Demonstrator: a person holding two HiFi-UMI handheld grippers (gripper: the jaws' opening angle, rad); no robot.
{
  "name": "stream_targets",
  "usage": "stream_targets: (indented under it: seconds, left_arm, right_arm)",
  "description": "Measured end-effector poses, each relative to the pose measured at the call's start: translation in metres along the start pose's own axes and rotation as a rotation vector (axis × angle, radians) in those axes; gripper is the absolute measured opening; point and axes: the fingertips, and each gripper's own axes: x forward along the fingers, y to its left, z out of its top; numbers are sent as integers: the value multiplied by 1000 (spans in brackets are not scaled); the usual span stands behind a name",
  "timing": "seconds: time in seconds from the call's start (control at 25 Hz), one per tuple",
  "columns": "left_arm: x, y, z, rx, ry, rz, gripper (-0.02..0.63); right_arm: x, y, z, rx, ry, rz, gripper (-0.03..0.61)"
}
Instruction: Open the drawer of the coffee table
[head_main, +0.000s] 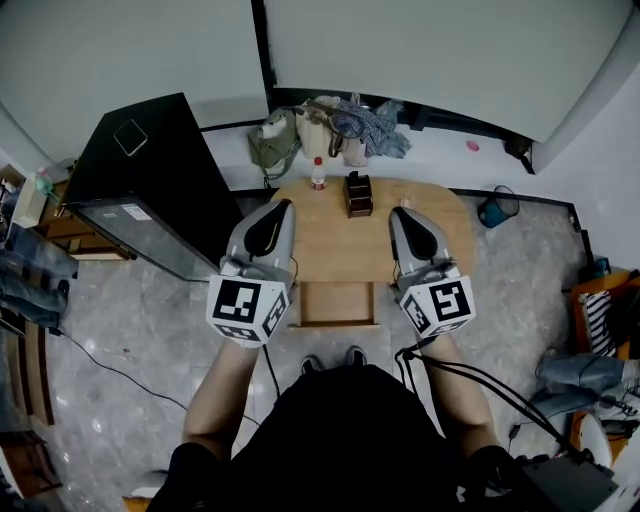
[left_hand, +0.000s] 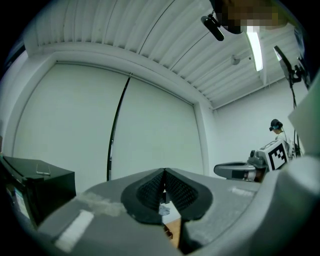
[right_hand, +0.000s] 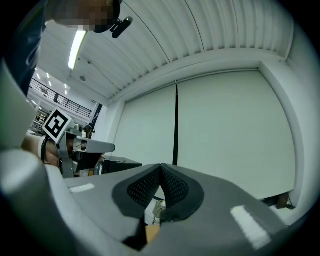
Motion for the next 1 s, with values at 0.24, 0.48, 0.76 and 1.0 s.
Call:
stream_targets:
  seconds: [0.24,0.48,0.76,1.0]
  left_arm:
    - [0,9,-3,-3,9,21,3]
    - [4,11,-4,-1,11,27,3]
    - [8,15,-2,-6,7,43,3]
    - [10,23,-2,-12,9,68,3]
  right_arm:
    - [6,1,-2,7,1,1,2]
    - [10,-6,-1,19,-6,-4,2]
    - [16,-13,2,12,-12,12,2]
    - [23,-14,4,6,-8,30,2]
